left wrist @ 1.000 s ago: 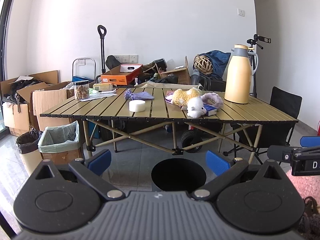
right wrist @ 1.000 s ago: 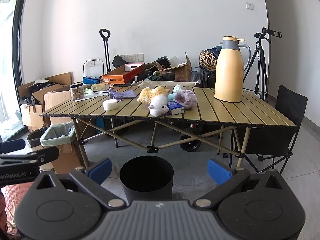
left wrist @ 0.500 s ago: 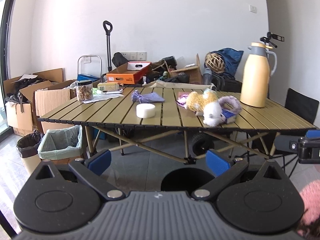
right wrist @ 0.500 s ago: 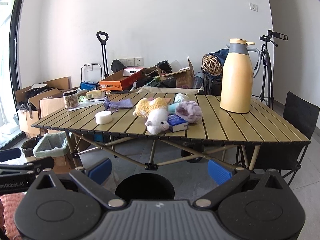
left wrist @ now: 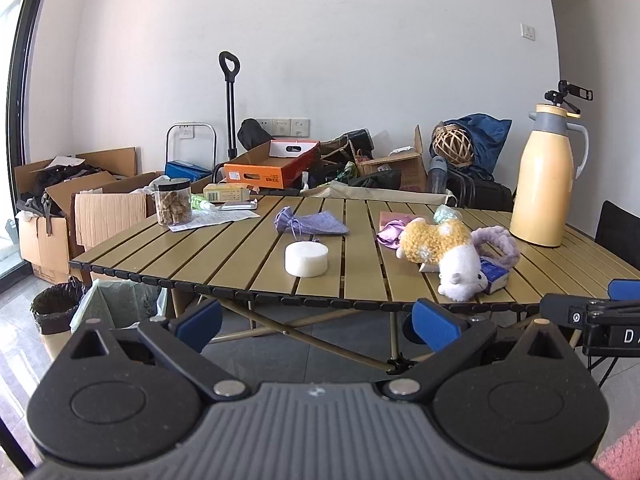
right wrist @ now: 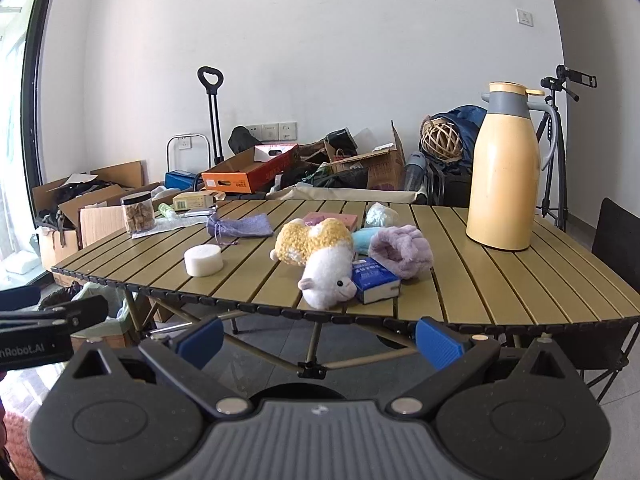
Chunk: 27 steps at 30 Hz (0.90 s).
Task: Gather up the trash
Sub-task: 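Move the left tool toward the white foam cylinder while the right tool approaches the plush toy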
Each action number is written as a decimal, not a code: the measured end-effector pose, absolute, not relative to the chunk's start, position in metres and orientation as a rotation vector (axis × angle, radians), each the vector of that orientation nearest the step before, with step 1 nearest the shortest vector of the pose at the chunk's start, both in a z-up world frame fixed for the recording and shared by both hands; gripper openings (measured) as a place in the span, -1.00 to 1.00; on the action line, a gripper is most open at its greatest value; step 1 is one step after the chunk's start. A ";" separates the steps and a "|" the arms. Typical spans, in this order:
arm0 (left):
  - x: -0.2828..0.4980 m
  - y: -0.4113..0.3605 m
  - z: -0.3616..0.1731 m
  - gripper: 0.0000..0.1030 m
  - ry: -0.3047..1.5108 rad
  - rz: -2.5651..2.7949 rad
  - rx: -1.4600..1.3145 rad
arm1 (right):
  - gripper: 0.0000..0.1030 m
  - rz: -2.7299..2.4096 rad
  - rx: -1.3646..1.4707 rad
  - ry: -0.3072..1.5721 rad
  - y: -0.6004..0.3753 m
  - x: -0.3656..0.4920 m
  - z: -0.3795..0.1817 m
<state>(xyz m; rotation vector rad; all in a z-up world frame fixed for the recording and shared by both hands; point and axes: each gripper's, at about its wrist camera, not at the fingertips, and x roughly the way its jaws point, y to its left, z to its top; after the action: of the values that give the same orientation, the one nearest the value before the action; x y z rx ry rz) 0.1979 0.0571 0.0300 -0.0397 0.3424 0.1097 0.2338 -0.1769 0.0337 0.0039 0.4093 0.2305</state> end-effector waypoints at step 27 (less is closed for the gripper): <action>0.331 0.080 0.015 1.00 0.328 0.141 -0.103 | 0.84 0.170 -0.112 0.366 -0.134 0.386 0.004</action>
<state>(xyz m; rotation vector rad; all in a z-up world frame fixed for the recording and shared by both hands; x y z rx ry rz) 0.3312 0.0796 0.0149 -0.1033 0.3276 0.1413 0.3861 -0.1339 0.0038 -0.1122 0.3662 0.1704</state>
